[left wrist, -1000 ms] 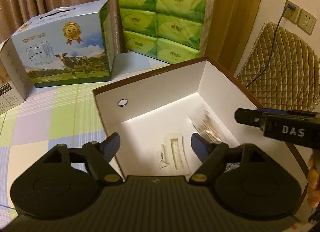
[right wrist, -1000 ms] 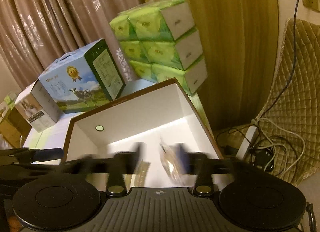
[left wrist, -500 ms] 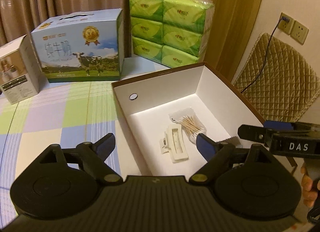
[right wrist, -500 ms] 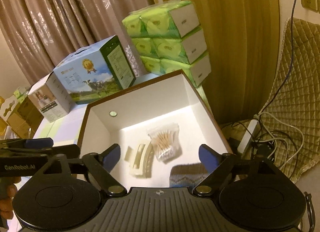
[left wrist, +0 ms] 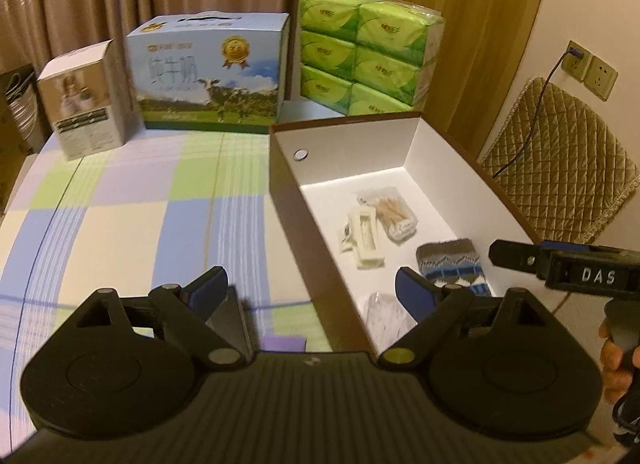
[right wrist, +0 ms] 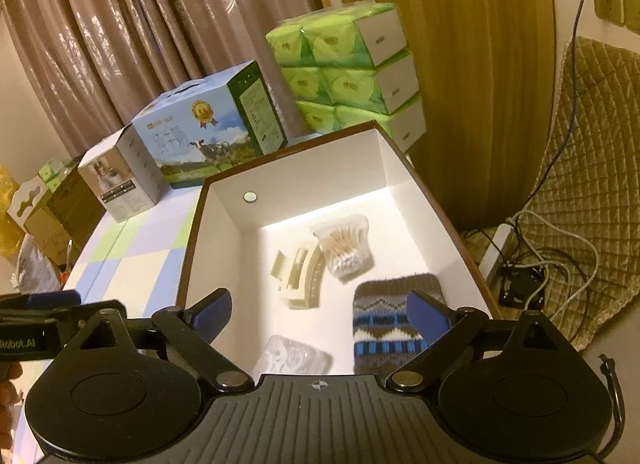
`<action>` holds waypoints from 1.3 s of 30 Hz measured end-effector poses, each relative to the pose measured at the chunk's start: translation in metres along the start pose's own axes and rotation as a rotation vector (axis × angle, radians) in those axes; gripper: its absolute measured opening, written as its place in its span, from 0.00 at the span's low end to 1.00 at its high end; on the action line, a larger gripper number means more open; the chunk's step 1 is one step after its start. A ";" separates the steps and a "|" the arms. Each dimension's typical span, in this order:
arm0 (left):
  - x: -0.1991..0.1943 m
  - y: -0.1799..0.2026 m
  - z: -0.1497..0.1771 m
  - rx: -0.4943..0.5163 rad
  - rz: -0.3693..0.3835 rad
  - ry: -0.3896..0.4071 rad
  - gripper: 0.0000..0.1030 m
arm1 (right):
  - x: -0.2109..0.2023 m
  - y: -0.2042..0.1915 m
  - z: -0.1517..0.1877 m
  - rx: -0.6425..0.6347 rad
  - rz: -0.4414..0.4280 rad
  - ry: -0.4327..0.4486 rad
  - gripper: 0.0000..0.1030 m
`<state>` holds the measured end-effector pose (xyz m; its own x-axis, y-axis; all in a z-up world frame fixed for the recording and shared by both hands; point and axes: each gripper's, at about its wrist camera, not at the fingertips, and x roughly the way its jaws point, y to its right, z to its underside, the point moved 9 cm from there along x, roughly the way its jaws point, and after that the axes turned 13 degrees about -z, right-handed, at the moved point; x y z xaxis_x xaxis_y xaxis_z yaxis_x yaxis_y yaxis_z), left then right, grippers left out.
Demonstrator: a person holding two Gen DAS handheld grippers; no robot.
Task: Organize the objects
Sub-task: 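Move both tools back toward the black shaver box on the table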
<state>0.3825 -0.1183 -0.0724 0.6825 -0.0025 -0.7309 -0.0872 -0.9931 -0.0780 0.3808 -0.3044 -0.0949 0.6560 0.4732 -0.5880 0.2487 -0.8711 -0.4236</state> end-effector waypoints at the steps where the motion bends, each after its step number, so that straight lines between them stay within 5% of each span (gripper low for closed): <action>1: -0.003 -0.002 0.004 -0.006 -0.005 -0.001 0.86 | -0.003 -0.002 0.002 0.000 -0.001 0.000 0.89; 13: -0.049 -0.028 0.055 -0.081 -0.074 -0.009 0.86 | -0.031 -0.025 0.036 -0.038 -0.039 -0.018 0.90; 27: -0.093 -0.100 0.132 -0.191 -0.211 -0.062 0.86 | -0.049 -0.084 0.098 -0.069 -0.195 -0.060 0.90; 39: -0.089 -0.173 0.145 -0.209 -0.239 -0.079 0.86 | -0.023 -0.162 0.123 -0.112 -0.252 -0.106 0.90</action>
<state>0.2314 0.0703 -0.0922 0.6062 0.2346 -0.7599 0.2254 -0.9670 -0.1187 0.2377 -0.1578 -0.0973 0.4865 0.6827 -0.5452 0.4754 -0.7304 -0.4904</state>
